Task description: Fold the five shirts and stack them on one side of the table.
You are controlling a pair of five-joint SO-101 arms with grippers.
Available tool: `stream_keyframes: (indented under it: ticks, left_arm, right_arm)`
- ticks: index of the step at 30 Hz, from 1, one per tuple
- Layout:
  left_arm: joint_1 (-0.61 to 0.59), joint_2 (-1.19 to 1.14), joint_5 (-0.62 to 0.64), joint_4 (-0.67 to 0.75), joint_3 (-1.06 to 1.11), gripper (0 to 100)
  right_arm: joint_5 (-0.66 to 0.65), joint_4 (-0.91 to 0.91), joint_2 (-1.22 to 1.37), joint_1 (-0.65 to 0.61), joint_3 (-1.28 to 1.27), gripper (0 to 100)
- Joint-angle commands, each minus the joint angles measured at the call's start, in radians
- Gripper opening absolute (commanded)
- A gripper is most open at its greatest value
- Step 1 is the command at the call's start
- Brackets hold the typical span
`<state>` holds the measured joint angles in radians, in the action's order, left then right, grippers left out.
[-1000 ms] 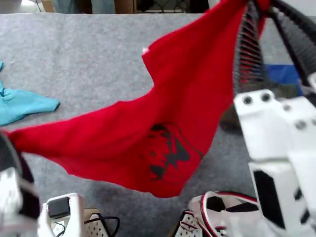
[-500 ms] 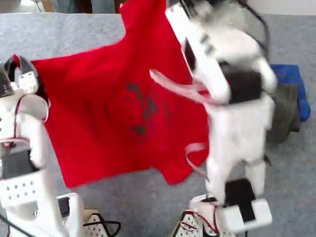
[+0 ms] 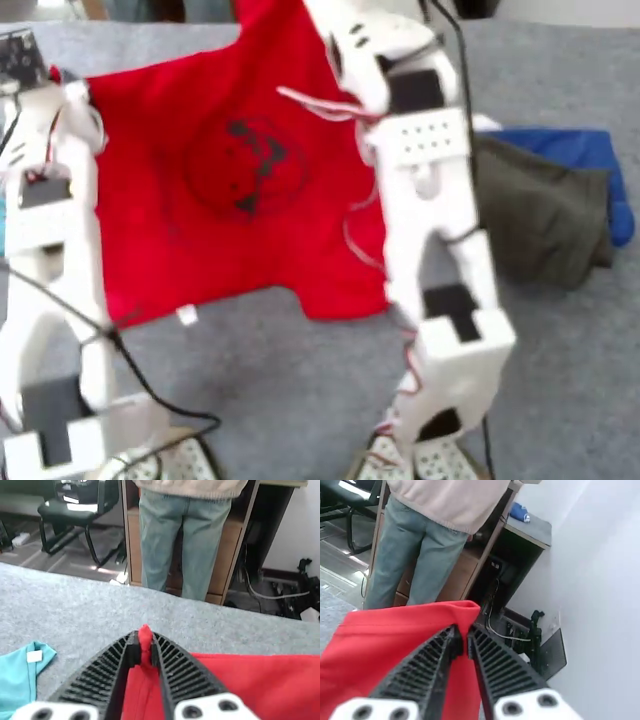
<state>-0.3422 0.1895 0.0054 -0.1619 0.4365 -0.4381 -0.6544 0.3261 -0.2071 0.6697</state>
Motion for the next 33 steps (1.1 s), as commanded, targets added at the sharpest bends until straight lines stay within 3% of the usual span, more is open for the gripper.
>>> stream_keyframes:
  ticks: [1, 10, 15, 19, 23, 29, 33]
  left_arm:
    - [-0.002, -0.028, -0.006, -0.009, -0.059, 3]
    - [-0.008, -0.026, -0.008, -0.361, -0.039, 3]
    - [0.051, -0.026, -0.009, -0.623, -0.030, 3]
    - [0.110, -0.026, -0.009, -0.675, 0.054, 3]
    - [0.074, -0.026, -0.008, -0.672, 0.159, 3]
    - [0.027, -0.026, -0.006, -0.677, 0.236, 3]
    - [0.041, 0.011, -0.008, -0.727, 0.237, 3]
  right_arm:
    - [0.012, -0.064, 0.016, 0.029, 0.090, 1.5]
    - [-0.003, -0.496, -0.013, 0.040, 0.094, 1.5]
    - [-0.144, -0.763, 0.001, 0.028, 0.067, 1.5]
    - [-0.149, -0.799, -0.004, 0.058, -0.028, 1.5]
    - [-0.153, -0.819, -0.094, 0.043, -0.226, 1.5]
    - [-0.158, -0.542, -0.343, 0.021, -0.743, 1.5]
    - [-0.153, -0.474, -0.469, 0.081, -0.883, 1.5]
